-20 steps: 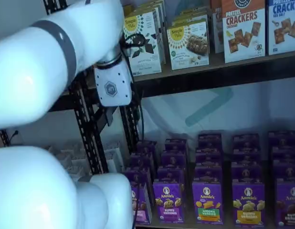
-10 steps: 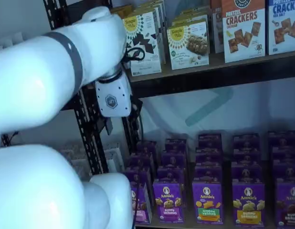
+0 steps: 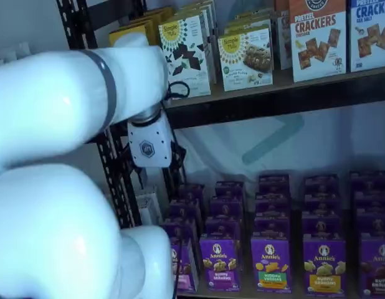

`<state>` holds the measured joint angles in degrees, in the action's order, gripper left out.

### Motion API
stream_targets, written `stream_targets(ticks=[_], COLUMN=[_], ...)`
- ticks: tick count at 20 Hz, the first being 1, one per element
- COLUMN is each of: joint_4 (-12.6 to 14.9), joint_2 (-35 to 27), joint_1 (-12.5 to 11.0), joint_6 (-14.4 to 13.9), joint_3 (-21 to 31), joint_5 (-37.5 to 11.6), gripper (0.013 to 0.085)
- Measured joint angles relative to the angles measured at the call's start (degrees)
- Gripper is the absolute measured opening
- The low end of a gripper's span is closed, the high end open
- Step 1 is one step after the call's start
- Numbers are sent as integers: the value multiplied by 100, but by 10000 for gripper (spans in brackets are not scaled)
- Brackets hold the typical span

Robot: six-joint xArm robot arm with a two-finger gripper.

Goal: Pick up the purple box with a pink patch in the middle, on the bottom shelf, the first box from the left

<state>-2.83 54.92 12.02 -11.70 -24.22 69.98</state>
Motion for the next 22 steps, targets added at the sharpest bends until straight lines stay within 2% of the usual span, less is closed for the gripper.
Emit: stream_targets(ticks=[4, 7, 11, 17, 22], joint_4=[73, -217, -294, -92, -52], joint_2=[-211, -341, -636, -1157, -1584], joint_1=[143, 110, 167, 340, 417], joint_6=[-157, 1, 0, -243, -323], joint_3=[158, 286, 380, 421, 441], joint_5=[-294, -554, -838, -1221, -1587], gripper=[850, 850, 850, 850, 850])
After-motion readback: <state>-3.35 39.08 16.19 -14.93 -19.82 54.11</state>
